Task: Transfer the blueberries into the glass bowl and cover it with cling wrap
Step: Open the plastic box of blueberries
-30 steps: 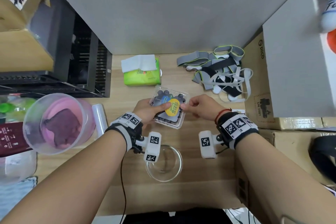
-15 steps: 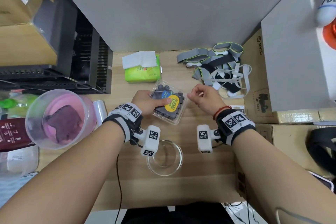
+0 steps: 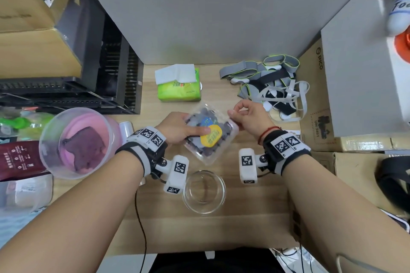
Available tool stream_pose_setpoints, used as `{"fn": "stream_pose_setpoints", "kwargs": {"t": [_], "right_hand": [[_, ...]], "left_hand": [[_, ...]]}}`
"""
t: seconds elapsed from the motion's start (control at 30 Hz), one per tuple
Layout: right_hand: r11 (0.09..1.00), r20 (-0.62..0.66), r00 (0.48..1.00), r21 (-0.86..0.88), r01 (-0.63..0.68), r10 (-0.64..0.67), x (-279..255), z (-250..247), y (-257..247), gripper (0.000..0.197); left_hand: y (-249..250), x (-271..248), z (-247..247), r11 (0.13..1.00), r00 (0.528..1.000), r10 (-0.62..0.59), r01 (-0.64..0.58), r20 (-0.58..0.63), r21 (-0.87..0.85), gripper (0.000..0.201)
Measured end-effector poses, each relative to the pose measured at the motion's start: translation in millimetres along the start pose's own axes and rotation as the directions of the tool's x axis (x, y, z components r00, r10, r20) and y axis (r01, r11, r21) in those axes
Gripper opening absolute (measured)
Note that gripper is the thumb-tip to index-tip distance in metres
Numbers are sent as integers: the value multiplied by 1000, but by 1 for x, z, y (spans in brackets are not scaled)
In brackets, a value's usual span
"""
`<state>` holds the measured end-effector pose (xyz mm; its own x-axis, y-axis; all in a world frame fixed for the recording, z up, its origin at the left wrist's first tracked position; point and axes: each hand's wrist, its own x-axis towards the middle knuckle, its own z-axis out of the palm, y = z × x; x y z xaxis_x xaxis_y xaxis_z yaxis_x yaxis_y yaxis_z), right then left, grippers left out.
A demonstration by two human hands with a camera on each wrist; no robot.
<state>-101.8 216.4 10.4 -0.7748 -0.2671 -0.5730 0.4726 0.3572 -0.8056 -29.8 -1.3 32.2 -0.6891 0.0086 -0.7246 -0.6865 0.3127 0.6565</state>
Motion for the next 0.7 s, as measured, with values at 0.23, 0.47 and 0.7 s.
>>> {"fn": "stream_pose_setpoints", "kwargs": {"t": [0.23, 0.47, 0.7], "right_hand": [[953, 120, 969, -193, 235, -215, -9, 9, -17, 19], [998, 8, 999, -54, 36, -35, 0, 11, -16, 13], [942, -188, 966, -253, -220, 175, 9, -19, 22, 17]], "left_hand": [[1, -1, -2, 961, 988, -20, -24, 155, 274, 76], [10, -17, 1, 974, 985, 91, -118, 144, 193, 48], [-8, -20, 4, 990, 989, 139, -140, 43, 6, 41]]}}
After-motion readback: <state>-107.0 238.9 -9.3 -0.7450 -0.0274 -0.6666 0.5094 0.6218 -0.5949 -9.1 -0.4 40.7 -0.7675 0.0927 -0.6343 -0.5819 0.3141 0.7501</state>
